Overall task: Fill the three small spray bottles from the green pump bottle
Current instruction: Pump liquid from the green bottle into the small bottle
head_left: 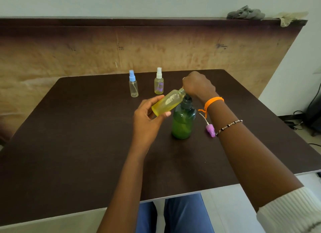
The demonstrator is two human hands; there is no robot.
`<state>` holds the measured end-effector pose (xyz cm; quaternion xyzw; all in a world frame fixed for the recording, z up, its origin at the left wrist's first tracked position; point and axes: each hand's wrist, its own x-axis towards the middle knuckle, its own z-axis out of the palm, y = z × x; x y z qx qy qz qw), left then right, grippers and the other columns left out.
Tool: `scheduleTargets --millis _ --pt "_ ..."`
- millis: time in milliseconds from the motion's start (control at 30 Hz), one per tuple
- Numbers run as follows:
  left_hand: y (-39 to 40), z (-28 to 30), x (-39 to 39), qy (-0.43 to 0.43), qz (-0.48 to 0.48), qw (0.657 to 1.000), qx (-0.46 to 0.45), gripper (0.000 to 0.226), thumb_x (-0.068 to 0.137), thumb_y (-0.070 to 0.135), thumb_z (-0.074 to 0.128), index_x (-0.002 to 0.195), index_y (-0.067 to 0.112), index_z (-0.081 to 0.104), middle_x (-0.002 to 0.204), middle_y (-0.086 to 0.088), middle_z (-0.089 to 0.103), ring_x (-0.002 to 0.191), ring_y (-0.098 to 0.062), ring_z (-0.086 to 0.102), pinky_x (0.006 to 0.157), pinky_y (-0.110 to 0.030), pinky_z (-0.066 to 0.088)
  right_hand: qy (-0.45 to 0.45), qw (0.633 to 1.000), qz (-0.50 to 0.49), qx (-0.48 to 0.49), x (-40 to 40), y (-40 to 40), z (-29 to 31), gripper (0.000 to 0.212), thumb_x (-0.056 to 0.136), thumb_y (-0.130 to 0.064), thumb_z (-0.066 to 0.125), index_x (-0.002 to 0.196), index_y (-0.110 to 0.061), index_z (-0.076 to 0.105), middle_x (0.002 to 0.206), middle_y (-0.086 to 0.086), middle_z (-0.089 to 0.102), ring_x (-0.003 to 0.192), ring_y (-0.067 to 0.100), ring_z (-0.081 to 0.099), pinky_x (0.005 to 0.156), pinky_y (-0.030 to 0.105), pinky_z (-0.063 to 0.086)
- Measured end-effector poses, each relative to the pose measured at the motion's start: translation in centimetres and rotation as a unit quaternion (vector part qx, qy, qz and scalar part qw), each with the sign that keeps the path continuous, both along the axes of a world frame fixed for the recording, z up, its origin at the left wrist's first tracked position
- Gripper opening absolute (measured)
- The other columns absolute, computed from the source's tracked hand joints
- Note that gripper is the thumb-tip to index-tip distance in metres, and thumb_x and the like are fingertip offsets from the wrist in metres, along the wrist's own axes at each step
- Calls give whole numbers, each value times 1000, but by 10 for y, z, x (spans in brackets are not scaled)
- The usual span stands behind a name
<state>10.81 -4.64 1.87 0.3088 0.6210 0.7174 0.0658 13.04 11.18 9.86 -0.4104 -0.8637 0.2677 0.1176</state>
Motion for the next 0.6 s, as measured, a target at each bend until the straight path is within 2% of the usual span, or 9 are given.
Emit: scheduleTargets --millis 100,200,267,333,400,433,500,600 --pt "1 -3 0 -2 2 1000 -2 51 72 -5 73 107 30 62 114 -10 62 103 -9 63 85 -20 51 -5 1000 3 -24 -3 4 -9 19 90 -18 40 94 -8 55 109 15 58 104 37 54 102 49 40" --pt "1 -5 0 -1 3 1000 -5 52 72 -5 73 107 30 62 113 -8 61 102 -9 63 83 -19 51 -20 999 23 -42 -3 4 -13 33 95 -11 35 117 2 56 124 24 56 116 40 53 97 44 43" --pt "1 -5 0 2 1 1000 -11 52 72 -6 73 109 28 62 110 -6 61 101 -9 63 83 -17 50 -17 998 34 -45 -3 4 -14 35 96 -10 33 119 4 55 125 25 55 117 41 52 97 45 44" --pt "0 -3 1 -1 -5 1000 -8 51 72 -6 73 109 27 62 108 -5 61 99 -5 63 82 -15 49 -19 998 46 -27 -3 6 -9 28 93 -14 36 102 -1 60 120 22 58 108 39 55 95 45 43" --pt "0 0 2 -6 -8 1000 -2 50 72 -7 73 109 26 62 107 -3 60 96 -1 62 80 -13 49 -17 999 45 -18 -4 8 -3 22 89 -19 40 78 -8 55 110 19 61 93 35 53 88 44 40" --pt "1 1 2 -7 -8 1000 1 50 72 -7 72 109 26 62 106 -2 60 96 0 62 80 -13 49 -19 999 45 -18 -5 9 -1 22 88 -20 40 77 -9 54 105 17 60 91 34 51 89 44 40" --pt "1 1 2 -8 -8 1000 6 50 73 -7 72 108 27 62 106 0 60 96 0 62 81 -14 49 -17 999 43 -20 -6 7 0 23 90 -22 38 86 -7 55 103 14 58 92 34 51 96 47 40" --pt "1 -2 1 -7 -6 1000 3 51 72 -6 73 108 28 62 106 -1 60 97 -3 63 83 -16 50 -5 998 51 -32 -8 6 -10 32 96 -14 33 110 2 57 122 22 57 107 39 54 97 45 42"
